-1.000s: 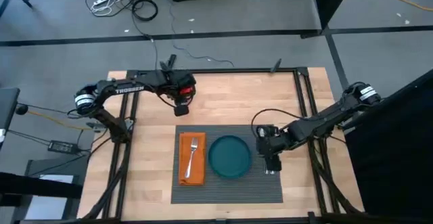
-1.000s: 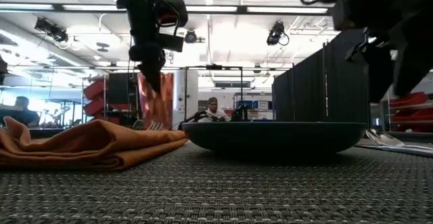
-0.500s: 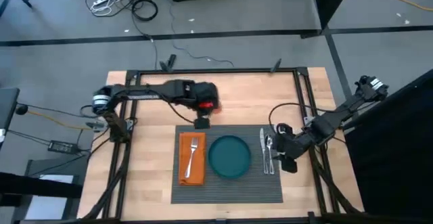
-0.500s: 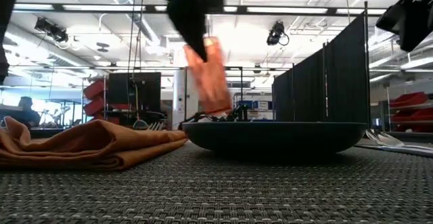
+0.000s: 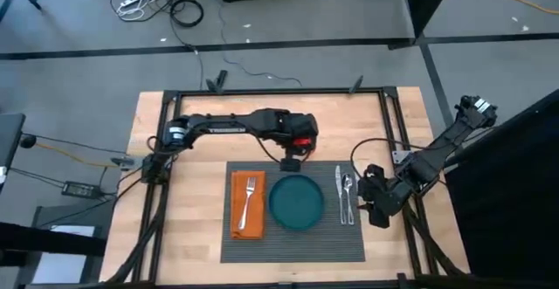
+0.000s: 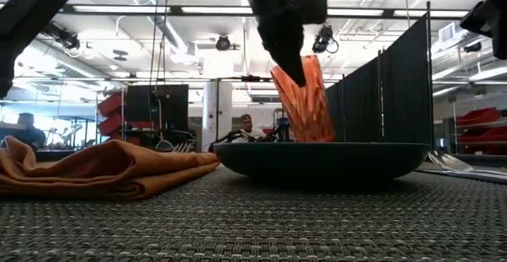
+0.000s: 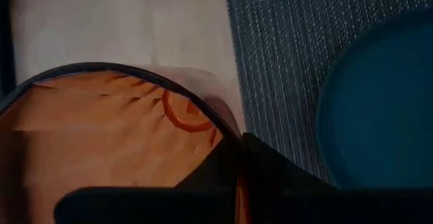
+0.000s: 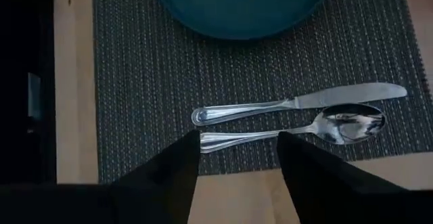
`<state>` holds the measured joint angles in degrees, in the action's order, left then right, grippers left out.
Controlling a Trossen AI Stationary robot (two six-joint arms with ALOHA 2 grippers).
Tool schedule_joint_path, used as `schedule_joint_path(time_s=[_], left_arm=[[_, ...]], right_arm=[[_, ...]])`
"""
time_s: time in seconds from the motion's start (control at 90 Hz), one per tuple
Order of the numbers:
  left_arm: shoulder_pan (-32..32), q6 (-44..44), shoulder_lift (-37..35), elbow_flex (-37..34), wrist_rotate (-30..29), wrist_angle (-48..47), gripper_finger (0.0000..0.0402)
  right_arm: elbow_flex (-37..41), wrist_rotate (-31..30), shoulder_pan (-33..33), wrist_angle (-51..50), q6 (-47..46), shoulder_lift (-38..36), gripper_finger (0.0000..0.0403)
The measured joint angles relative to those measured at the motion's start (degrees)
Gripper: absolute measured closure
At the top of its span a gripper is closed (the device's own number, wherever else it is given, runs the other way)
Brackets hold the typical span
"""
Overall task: Set table place
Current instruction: Put the orange cup to the top left of the black placemat
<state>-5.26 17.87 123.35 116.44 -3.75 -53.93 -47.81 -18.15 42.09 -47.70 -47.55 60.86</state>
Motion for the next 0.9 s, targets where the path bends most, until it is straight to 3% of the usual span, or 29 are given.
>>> schedule_joint_path(time_s=[0.656, 0.9], left_arm=[[-0.41, 4.56, 2.54, -0.07, 0.76, 1.62, 0.04], [-0.45, 4.64, 2.69, 0.18, 0.94, 3.27, 0.0354]], right_arm=[[0.02, -2.01, 1.42, 0.0, -1.88, 0.04, 0.0227], [0.02, -1.99, 1.42, 0.02, -1.88, 0.07, 0.0227]])
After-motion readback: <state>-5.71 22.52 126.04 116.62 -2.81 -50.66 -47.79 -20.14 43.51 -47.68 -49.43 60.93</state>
